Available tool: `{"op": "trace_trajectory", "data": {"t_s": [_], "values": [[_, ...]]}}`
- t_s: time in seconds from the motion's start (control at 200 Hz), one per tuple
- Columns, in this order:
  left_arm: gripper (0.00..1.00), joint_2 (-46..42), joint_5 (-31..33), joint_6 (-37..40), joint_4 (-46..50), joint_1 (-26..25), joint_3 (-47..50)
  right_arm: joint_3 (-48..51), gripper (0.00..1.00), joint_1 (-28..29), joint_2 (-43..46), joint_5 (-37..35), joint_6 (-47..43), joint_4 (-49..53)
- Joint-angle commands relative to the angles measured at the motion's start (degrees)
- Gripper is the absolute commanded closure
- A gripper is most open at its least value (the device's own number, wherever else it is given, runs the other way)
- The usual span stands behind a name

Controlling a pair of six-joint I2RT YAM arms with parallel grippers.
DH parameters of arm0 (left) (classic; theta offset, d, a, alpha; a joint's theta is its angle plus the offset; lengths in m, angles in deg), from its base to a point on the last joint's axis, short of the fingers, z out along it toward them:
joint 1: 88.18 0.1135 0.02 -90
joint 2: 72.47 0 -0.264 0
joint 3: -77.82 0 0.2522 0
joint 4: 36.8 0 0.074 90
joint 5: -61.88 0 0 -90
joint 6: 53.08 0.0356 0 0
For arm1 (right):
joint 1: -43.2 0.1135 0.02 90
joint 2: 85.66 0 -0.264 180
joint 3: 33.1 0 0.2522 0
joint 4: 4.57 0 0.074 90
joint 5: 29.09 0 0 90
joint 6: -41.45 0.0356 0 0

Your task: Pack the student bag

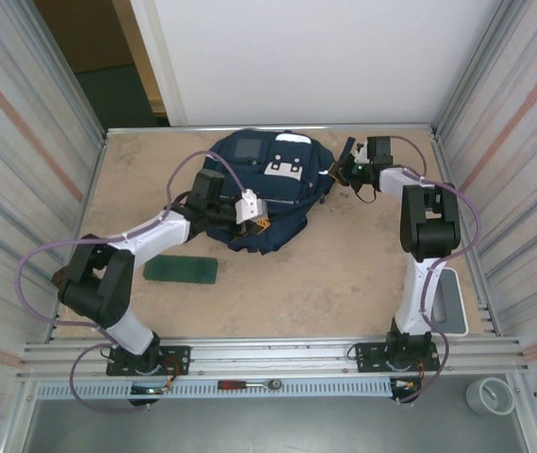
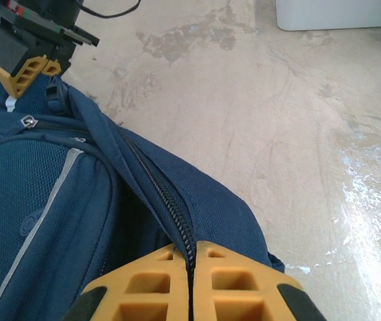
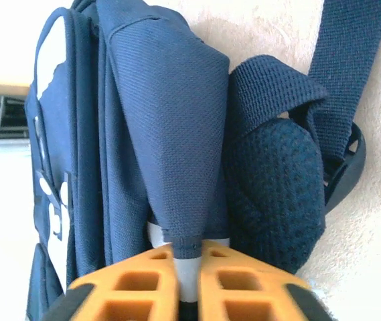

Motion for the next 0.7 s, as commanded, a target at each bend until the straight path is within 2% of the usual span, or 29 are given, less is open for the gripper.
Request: {"op": "trace_trajectory", "data": {"t_s": [0.0, 0.286, 0.381, 0.461, 0.571, 0.636, 0.696], "values": [[0.96, 0.5, -0.3, 1.3, 1.2, -0.5, -3.3, 5.9, 1.00, -3.0, 6.9, -1.7, -2.5, 1.7], [0.95, 4.9, 7.0, 3.1, 4.4, 0.9, -9.3, 28.8, 1.00, -5.3, 28.7, -9.6, -7.3, 5.7], [0.94, 6.7, 11.6, 3.5, 4.4, 2.0, -11.4, 36.5, 0.98, -3.0, 34.1, -12.2, -5.6, 4.7], [0.91, 8.7, 16.1, 3.8, 5.2, 3.4, -13.7, 41.2, 0.97, 1.9, 37.7, -16.3, -5.3, 4.6], [0.77, 11.3, 22.3, 2.3, 5.7, 5.3, -17.2, 43.1, 0.91, 10.2, 40.4, -20.7, -5.5, 6.0], [0.58, 11.6, 27.7, 0.4, 3.4, 5.6, -17.5, 42.6, 0.78, 14.0, 41.0, -21.9, -7.0, 7.4], [0.47, 10.5, 31.5, -2.4, -0.2, 5.6, -15.9, 41.2, 0.68, 16.5, 42.0, -23.7, -10.0, 10.1]]}}
